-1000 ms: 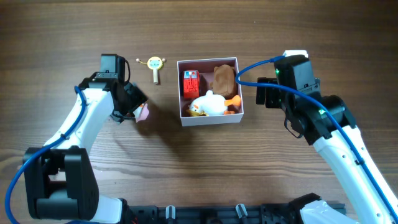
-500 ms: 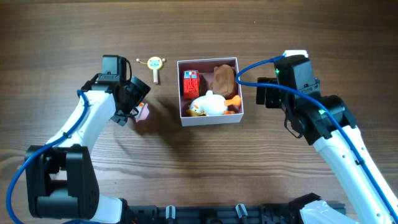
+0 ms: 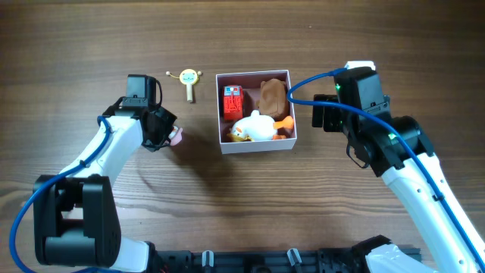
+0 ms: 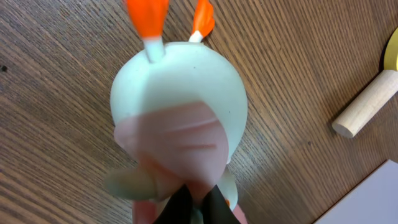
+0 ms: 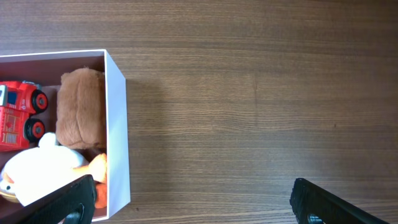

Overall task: Pack container
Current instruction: 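Close the left gripper on the pink-and-white duck toy, then carry the duck toy into the box and release it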

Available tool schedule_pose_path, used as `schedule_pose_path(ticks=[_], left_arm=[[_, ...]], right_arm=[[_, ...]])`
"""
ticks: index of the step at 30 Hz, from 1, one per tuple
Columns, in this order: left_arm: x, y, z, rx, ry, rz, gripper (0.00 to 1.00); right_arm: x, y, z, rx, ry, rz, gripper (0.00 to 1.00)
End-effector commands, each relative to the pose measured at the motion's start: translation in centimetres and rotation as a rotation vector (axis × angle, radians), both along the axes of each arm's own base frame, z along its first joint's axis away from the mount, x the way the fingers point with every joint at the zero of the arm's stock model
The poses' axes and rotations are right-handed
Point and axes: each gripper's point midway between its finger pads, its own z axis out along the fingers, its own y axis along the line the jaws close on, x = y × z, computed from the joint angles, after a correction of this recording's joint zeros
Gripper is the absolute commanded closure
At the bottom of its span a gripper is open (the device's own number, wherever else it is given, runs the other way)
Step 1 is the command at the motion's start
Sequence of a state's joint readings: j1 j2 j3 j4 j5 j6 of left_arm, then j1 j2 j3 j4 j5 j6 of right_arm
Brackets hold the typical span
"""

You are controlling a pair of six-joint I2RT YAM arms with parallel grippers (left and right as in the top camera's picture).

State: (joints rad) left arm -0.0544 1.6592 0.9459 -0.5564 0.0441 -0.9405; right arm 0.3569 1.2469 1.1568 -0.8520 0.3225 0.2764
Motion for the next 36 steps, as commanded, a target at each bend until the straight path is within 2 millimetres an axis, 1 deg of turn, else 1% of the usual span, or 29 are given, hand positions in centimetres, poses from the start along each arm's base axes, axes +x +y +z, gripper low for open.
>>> schedule_pose_path(ticks=[1,4,5,8,9,12,14,18,19,20,23,26,27,31,33,34,36], left_arm=[[0.7,-1.0,0.9,-0.021,-0.03,-0.089,0.96],[2.0,-1.3,4.2,-0.023,-0.103,-0.11,0.96],[2.7,-1.6,5.7,-0.029,-0.148,-0.148,0.96],[4.2,-4.1,10.9,-0.098,-0.314,-0.333,0.96],[4.4,-4.5,12.4,-0.11,-0.352,-0.348,0.96],[4.3,-6.3,15.3,-0.116,-0.436,-0.397,0.96],[4.2,-8.8,16.7,-0.11,-0.499,-0.492,0.96],[3.6,-15.9,18.6,-0.083,-0.635,-0.736,0.96],[3.5,-17.1,18.8,-0.054,-0.662,-0.774,0.96],[3.4,-18.0,18.9,-0.009,-0.677,-0.782,0.96],[3.3,-19.8,18.6,0.1,-0.702,-0.782,0.96],[3.4,-21.3,17.8,0.172,-0.712,-0.786,0.96],[3.7,-21.8,17.0,0.198,-0.706,-0.785,0.96],[4.9,-23.2,13.3,0.271,-0.674,-0.886,0.96],[5.3,-23.3,11.2,0.279,-0.636,-0.894,0.96],[5.4,-23.3,9.8,0.284,-0.605,-0.902,0.96],[5.4,-23.3,8.8,0.289,-0.582,-0.909,0.96]], right_arm=[[0.3,-0.1,1.1,0.013,-0.03,-0.016,0.01],[0.3,-0.1,1.1,0.013,-0.03,-0.016,0.01],[0.3,-0.1,1.1,0.013,-0.03,-0.016,0.01],[0.3,-0.1,1.1,0.013,-0.03,-0.016,0.0],[0.3,-0.1,1.1,0.013,-0.03,-0.016,0.01],[0.3,-0.1,1.1,0.013,-0.03,-0.016,0.0],[0.3,-0.1,1.1,0.013,-0.03,-0.016,0.0],[0.3,-0.1,1.1,0.013,-0.03,-0.016,0.0],[0.3,-0.1,1.1,0.013,-0.03,-0.016,0.0],[0.3,-0.1,1.1,0.013,-0.03,-0.016,0.01],[0.3,-0.1,1.1,0.013,-0.03,-0.016,0.0],[0.3,-0.1,1.1,0.013,-0.03,-0.016,0.0],[0.3,-0.1,1.1,0.013,-0.03,-0.016,0.0],[0.3,-0.1,1.1,0.014,-0.03,-0.016,0.01],[0.3,-0.1,1.1,0.013,-0.03,-0.016,0.01],[0.3,-0.1,1.1,0.013,-0.03,-0.016,0.0],[0.3,-0.1,1.1,0.013,-0.03,-0.016,0.0]])
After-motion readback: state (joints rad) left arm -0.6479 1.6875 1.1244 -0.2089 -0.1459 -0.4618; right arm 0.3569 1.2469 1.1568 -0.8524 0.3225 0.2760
